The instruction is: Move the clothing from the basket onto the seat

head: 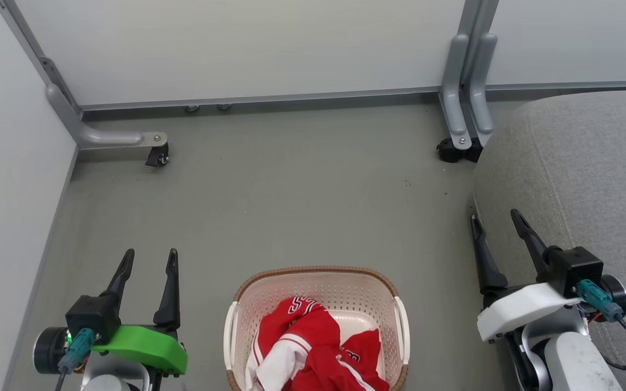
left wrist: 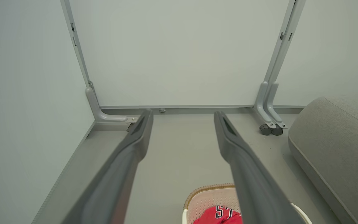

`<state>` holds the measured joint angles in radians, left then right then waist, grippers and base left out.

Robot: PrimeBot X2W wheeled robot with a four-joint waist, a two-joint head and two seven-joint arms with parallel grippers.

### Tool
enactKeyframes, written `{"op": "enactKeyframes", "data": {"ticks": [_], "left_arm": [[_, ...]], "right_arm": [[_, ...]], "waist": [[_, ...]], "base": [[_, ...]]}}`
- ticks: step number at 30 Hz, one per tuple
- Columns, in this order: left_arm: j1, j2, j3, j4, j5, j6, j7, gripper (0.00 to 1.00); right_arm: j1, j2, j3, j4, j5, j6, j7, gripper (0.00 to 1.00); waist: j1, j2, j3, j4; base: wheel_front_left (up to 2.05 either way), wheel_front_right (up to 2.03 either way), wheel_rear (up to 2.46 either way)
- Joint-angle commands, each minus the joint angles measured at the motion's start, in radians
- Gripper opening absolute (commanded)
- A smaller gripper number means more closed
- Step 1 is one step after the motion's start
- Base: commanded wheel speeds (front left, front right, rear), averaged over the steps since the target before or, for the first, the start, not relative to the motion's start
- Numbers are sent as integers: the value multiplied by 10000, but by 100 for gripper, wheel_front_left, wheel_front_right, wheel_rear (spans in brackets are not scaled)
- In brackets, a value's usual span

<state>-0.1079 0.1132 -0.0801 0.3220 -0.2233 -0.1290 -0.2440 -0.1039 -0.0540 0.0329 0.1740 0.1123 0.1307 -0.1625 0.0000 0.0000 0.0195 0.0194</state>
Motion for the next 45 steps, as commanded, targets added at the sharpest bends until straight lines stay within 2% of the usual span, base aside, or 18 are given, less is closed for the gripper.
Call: {"op": "enactKeyframes", "data": {"ticks": [1, 9, 32, 38, 45], "left_arm": [[-169, 3, 36, 10, 249, -30, -91, 100], [-203, -56, 64, 129, 692, -32, -243, 100], [-305, -200, 261, 195, 699, -33, -216, 100], [-693, -273, -208, 280, 791, -33, -213, 100], [-1727, -345, -1573, 833, 519, -33, -205, 100]], "right_arm": [[93, -17, -17, -54, -186, 0, -91, 100], [75, 7, 67, -70, -557, 1, -227, 100], [-131, 26, 89, -5, -73, 1, -247, 100], [-425, 28, 111, -234, -62, 1, -225, 100], [-1067, 27, 247, -741, -50, 1, -254, 100]], "waist": [[0, 0, 12, 1], [0, 0, 71, 18], [0, 0, 232, -31], [0, 0, 837, -233], [0, 0, 2166, -706]], "base": [[0, 0, 0], [0, 0, 0], [0, 0, 0], [0, 0, 0], [0, 0, 0]]}}
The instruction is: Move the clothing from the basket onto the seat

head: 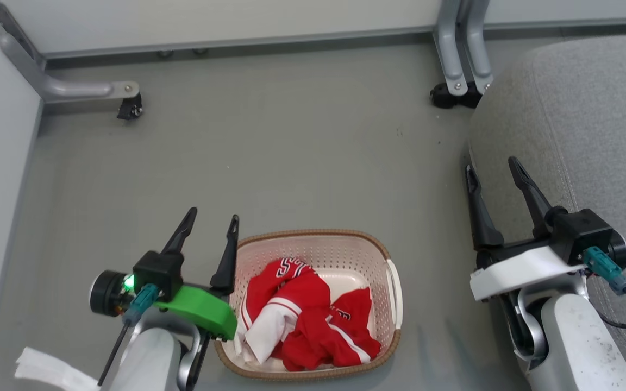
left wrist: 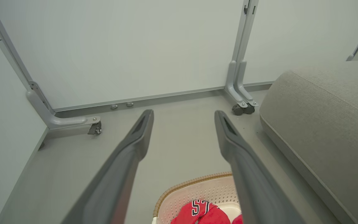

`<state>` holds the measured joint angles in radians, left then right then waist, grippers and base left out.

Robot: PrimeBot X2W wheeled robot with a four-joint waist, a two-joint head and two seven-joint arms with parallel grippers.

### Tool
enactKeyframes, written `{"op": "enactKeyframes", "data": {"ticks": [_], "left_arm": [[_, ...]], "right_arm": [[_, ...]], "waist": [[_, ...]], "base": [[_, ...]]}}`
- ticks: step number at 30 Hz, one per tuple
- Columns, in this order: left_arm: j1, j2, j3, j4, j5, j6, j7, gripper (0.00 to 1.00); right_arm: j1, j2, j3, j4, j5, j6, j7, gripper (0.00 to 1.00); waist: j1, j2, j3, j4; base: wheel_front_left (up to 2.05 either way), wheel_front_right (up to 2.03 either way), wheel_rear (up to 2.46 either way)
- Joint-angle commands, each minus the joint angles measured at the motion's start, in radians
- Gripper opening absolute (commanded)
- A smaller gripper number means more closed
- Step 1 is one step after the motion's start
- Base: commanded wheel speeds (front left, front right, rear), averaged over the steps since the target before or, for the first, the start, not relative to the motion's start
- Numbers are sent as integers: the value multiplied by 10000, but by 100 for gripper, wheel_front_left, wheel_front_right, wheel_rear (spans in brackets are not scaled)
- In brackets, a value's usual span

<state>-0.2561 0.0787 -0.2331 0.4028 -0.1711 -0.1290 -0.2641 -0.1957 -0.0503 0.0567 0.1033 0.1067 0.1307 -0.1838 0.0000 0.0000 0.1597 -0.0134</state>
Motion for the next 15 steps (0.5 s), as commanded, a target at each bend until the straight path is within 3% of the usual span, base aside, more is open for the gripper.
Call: {"op": "enactKeyframes", "data": {"ticks": [1, 6, 15], "left_arm": [[-457, 3, -272, 133, -63, -33, -4, 100], [-1441, 109, -1311, 864, -239, -33, -4, 100], [-3527, 187, -3003, 3584, -786, -31, -4, 100]], "right_arm": [[-259, -9, 16, -102, -5, 1, -59, 100], [-781, -4, 150, -515, 46, 1, -168, 100], [-1540, -1, 317, -1254, 281, 1, -460, 100]], "waist": [[0, 0, 995, -458], [0, 0, 2153, -842], [0, 0, 4293, -1545]], "base": [[0, 0, 0], [0, 0, 0], [0, 0, 0]]}}
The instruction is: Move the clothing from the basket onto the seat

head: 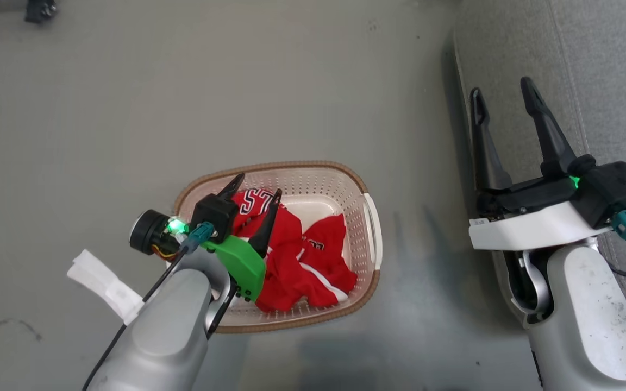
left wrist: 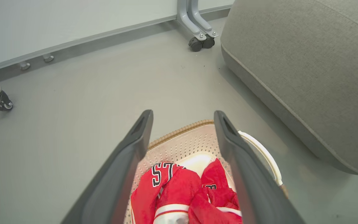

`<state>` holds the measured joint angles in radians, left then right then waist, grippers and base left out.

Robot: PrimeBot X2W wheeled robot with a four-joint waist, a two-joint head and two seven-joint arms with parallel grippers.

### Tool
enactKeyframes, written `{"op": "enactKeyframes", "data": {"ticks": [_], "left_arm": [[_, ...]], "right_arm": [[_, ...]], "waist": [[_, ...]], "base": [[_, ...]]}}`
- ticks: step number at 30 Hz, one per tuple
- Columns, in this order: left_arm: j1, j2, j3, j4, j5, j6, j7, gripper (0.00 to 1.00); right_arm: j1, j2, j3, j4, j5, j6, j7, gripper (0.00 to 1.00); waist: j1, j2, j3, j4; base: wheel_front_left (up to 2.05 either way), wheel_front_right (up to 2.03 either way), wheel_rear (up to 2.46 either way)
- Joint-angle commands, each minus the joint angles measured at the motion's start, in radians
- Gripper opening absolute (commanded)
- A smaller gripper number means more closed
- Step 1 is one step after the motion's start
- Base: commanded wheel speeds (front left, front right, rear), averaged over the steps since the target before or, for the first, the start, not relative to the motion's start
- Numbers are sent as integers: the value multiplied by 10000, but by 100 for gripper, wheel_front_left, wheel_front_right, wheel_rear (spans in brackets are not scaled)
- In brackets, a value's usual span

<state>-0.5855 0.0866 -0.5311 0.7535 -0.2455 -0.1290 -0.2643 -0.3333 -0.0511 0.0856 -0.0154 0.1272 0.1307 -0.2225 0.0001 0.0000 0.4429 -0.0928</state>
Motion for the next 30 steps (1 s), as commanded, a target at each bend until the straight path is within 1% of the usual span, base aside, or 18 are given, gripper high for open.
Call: {"op": "enactKeyframes", "data": {"ticks": [1, 5, 8, 14, 21, 26, 30], "left_arm": [[-421, 118, -162, 406, -127, -33, -1, 100], [-1376, 209, -839, 1811, -345, -31, 85, 100], [-2067, 393, -1268, 2726, -247, -31, 275, 100], [-3152, 628, -1651, 4003, -179, -28, 596, 100], [-3886, 857, -1972, 4739, -389, -17, 1139, 100], [-4247, 1224, -2047, 5036, -468, -10, 1572, 100], [-4442, 1415, -2049, 5175, -495, 207, 1930, 100]], "right_arm": [[-223, 6, 44, -128, 110, 1, -101, 100], [-500, 7, 127, -386, 288, 1, -211, 100], [-708, 7, 218, -530, 311, 1, -294, 100], [-951, 10, 337, -651, 459, 1, -406, 100], [-1190, 10, 509, -819, 832, 1, -432, 100], [-1290, 9, 642, -908, 1054, 1, -436, 100], [-1265, 9, 707, -892, 1237, 1, -437, 100]], "waist": [[-1, 0, 1658, -816], [-1, 0, 2555, -1103], [-1, 0, 3203, -1328], [-1, 0, 4231, -1681], [-1, 0, 5063, -2018], [-1, 0, 5480, -2258], [-1, 0, 5691, -2367]], "base": [[0, 0, 0], [0, 0, 0], [0, 0, 0], [0, 0, 0], [0, 0, 0], [0, 0, 0], [0, 0, 0]]}}
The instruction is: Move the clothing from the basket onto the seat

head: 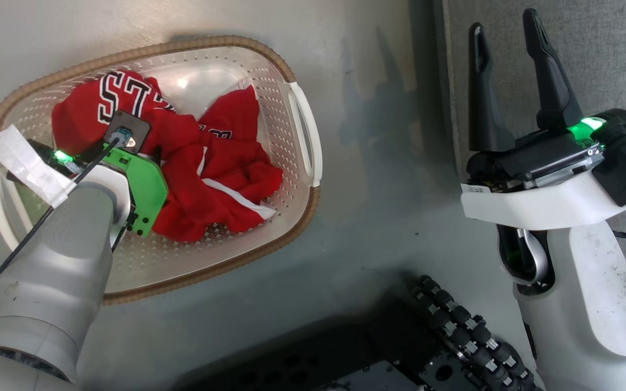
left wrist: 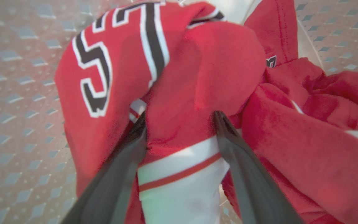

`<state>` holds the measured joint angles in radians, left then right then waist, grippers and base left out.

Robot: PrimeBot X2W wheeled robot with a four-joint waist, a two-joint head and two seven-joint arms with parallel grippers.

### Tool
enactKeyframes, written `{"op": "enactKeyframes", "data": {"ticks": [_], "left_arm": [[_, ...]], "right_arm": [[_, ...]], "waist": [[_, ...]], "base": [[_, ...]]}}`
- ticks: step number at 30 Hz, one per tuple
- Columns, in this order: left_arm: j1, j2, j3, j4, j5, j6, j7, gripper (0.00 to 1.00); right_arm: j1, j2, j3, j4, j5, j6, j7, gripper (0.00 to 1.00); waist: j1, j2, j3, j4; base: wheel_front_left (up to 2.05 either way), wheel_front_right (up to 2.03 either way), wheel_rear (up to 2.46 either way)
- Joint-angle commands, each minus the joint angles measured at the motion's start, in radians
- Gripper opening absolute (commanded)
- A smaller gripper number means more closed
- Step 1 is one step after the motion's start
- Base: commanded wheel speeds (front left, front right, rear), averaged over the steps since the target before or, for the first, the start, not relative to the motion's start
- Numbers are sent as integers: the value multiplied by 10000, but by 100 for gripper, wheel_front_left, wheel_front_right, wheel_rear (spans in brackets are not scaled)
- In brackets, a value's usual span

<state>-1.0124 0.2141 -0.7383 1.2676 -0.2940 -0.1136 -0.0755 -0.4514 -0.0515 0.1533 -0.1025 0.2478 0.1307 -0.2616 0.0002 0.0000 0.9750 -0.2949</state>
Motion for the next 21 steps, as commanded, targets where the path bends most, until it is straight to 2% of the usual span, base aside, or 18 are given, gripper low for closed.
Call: {"op": "enactKeyframes", "data": {"ticks": [1, 13, 19, 20, 21], "left_arm": [[-211, 194, 33, 67, -35, 126, 152, 100], [-423, 485, -477, 211, 354, 1079, 1380, 100], [-302, 507, -590, 281, 294, 1214, 2100, 100], [-291, 511, -579, 286, 260, 1166, 2152, 94], [-282, 513, -581, 289, 220, 1126, 2253, 29]], "right_arm": [[-90, 13, 61, -9, 89, 1, -46, 100], [-140, 12, 449, 144, 590, 1, -48, 100], [-51, 12, 524, 154, 735, 1, -48, 100], [-53, 12, 520, 153, 749, 1, -48, 100], [-63, 13, 518, 155, 770, 1, -48, 100]], "waist": [[-2, 0, 424, -372], [-2, 0, 838, -661], [-2, 0, 867, -686], [-2, 0, 871, -686], [-2, 0, 873, -687]], "base": [[0, 0, 0], [0, 0, 0], [0, 0, 0], [0, 0, 0], [0, 0, 0]]}}
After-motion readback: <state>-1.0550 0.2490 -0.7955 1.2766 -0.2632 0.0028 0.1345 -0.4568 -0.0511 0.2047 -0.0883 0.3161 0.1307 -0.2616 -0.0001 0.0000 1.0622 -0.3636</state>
